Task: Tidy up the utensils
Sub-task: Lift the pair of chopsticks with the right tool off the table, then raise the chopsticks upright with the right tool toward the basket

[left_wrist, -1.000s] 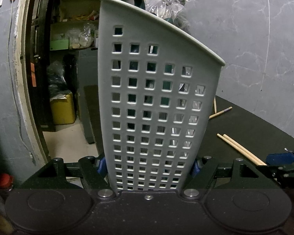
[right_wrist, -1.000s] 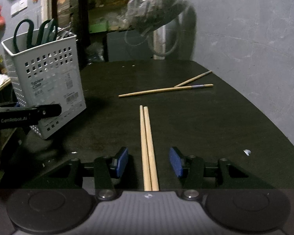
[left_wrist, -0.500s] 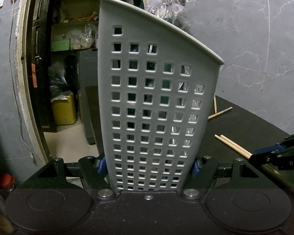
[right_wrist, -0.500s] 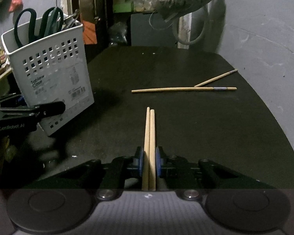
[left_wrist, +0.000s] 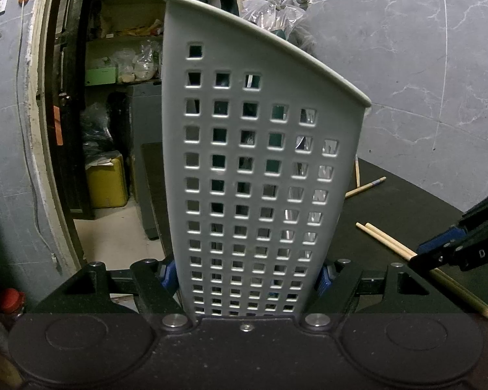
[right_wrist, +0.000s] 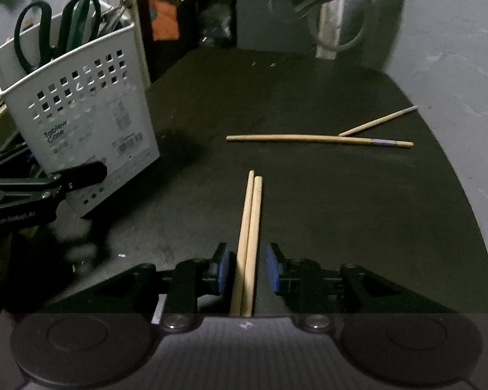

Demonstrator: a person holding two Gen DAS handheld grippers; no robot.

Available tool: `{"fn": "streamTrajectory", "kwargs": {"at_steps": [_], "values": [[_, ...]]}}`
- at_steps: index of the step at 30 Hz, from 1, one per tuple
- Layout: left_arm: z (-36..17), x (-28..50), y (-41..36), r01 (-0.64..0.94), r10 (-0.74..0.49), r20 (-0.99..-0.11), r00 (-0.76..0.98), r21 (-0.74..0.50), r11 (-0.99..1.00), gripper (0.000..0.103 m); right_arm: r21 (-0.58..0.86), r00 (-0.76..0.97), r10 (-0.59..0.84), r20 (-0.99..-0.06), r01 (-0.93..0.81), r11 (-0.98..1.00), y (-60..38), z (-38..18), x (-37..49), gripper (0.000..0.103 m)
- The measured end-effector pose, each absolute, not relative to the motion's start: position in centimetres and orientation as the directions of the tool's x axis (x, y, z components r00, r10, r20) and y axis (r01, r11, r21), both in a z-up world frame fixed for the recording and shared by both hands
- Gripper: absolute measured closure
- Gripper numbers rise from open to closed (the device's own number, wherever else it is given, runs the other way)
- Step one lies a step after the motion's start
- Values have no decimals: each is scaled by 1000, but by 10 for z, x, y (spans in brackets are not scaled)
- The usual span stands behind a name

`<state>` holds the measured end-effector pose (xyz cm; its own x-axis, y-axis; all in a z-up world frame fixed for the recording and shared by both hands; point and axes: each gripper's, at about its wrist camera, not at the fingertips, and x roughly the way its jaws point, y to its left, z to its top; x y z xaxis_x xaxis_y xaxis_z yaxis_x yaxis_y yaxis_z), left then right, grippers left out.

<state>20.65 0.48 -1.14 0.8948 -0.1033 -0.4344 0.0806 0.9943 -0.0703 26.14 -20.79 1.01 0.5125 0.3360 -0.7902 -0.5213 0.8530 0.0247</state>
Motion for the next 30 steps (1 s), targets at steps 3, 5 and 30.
{"fn": "streamTrajectory", "kwargs": {"at_steps": [3, 5, 30], "values": [[-11, 206, 5, 80, -102, -434, 895, -69, 994, 27, 33, 470, 335, -817, -541, 840, -206, 13, 269, 76], [-11, 206, 5, 79, -101, -435, 895, -68, 995, 27, 25, 458, 329, -826, -553, 833, -202, 14, 268, 88], [-12, 206, 1, 79, -95, -438, 894, -56, 995, 27, 422, 498, 560, -663, -370, 828, -268, 15, 276, 89]]}}
